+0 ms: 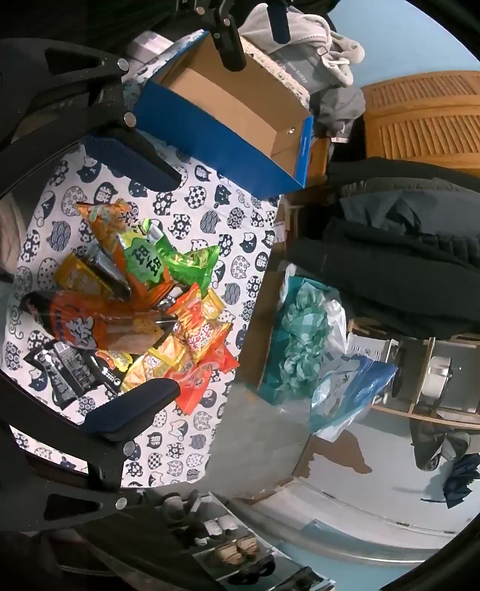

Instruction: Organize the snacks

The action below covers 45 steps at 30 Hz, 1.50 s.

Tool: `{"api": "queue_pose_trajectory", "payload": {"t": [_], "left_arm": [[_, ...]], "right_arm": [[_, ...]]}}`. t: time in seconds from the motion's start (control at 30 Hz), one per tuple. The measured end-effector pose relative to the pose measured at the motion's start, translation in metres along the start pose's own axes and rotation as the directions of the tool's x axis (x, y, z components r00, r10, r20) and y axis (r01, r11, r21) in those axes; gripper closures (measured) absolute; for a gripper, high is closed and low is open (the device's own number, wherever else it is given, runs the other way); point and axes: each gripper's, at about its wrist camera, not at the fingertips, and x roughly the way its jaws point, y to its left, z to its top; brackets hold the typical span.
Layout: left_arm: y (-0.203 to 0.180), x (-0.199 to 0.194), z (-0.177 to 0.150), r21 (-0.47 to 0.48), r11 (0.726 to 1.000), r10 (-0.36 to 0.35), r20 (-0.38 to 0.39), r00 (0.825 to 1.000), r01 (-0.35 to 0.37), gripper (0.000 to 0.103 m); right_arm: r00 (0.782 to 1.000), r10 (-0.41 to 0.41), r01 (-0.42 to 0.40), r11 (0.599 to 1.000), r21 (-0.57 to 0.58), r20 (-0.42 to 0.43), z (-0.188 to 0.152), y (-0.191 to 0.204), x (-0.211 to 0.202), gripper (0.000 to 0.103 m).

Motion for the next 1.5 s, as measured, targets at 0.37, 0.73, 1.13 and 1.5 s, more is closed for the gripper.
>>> {"api": "queue_pose_trajectory", "payload": {"t": [0.37, 0.73, 1.13, 1.5], "left_arm": [[-0.011, -0.002, -0.002, 0.055, 0.998, -0.003, 0.033, 0.999, 0.001, 0.000], [-0.008, -0.002, -0.005, 0.035, 0.999, -0.024, 0.032, 0.999, 0.023, 0.000], [-0.006, 0.000, -0.005, 0.022, 1.000, -0.012, 0.016, 1.000, 0.012, 0.000], [-0.006, 0.001, -0.007, 0.020, 1.000, -0.016, 0.015, 1.000, 0.015, 0.000]], "right_arm": [[1.000, -0.002, 0.002, 1.000, -0.005, -0.003, 0.000, 0.002, 0.001, 0.004], [1.000, 0.004, -0.004, 1.000, -0.008, -0.020, -0.003, 0.005, 0.004, 0.004], [0.999, 0.020, -0.020, 1.000, -0.009, -0.032, -0.003, 0.003, 0.004, 0.004], [0.999, 0.017, -0.017, 1.000, -0.008, -0.029, -0.002, 0.002, 0.004, 0.004]]}}
